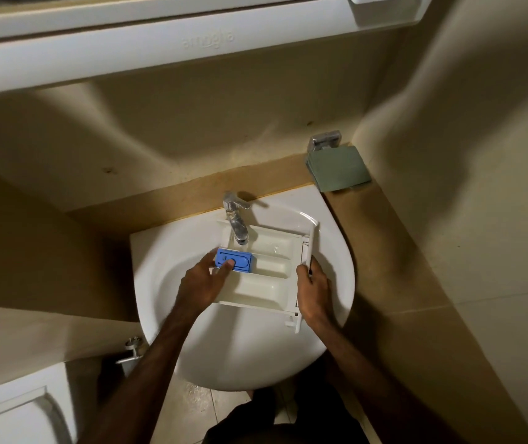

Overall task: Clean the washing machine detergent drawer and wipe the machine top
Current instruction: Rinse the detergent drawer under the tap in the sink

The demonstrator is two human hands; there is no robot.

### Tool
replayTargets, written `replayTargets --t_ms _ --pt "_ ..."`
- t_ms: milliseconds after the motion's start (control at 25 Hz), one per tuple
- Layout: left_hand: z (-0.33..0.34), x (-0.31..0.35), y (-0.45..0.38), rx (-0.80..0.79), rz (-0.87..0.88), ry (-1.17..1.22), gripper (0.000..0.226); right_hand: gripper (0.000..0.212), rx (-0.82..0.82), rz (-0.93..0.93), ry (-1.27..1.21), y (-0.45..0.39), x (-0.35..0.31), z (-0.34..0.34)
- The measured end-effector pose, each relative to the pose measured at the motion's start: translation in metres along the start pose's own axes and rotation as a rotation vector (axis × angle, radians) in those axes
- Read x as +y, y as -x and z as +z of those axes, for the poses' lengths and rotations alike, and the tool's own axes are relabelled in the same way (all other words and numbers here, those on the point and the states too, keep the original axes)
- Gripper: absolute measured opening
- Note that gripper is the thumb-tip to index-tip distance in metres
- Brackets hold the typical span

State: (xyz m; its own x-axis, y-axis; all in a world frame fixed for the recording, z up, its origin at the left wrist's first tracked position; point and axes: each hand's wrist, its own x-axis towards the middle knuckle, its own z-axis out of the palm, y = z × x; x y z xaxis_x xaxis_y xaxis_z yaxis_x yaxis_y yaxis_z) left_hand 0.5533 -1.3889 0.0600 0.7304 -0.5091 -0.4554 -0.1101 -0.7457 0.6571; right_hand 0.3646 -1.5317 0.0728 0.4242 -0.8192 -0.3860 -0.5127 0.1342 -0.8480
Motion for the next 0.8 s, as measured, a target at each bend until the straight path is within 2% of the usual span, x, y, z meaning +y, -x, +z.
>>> replayTargets --t_ms 120,240,360,440,560,600,680,760,800 --pt "0.000 -0.017 0.009 0.009 0.021 0.109 0.055 0.052 0.007 0.012 -0.010 0.003 0.007 0.008" --pt "-0.002 -0.015 0.014 0.070 0.060 0.240 0.051 0.038 -0.029 0.084 -0.011 0.006 0.005 0.006" --pt "-0.022 -0.011 0.008 0.064 0.054 0.156 0.046 0.034 -0.172 0.289 -0.138 0.008 0.007 -0.003" --pt "-0.040 -0.011 -0.001 -0.012 0.048 0.077 0.044 0.047 -0.242 0.388 -0.224 0.011 0.009 -0.007" --pt "-0.058 -0.009 -0.013 -0.132 0.054 0.010 0.037 0.083 -0.179 0.427 -0.317 0.009 0.008 -0.009" --pt "-0.062 -0.006 -0.015 -0.174 0.055 -0.007 0.040 0.087 -0.147 0.423 -0.322 0.007 0.007 -0.009" --pt "-0.066 0.002 -0.021 -0.247 0.053 -0.050 0.048 0.068 -0.125 0.424 -0.279 0.008 0.002 -0.011" --pt "-0.067 0.013 -0.026 -0.306 0.070 -0.086 0.043 0.037 -0.121 0.435 -0.207 0.014 0.000 -0.015" --pt "-0.066 0.019 -0.028 -0.319 0.090 -0.102 0.041 0.029 -0.109 0.440 -0.187 0.019 0.003 -0.018"
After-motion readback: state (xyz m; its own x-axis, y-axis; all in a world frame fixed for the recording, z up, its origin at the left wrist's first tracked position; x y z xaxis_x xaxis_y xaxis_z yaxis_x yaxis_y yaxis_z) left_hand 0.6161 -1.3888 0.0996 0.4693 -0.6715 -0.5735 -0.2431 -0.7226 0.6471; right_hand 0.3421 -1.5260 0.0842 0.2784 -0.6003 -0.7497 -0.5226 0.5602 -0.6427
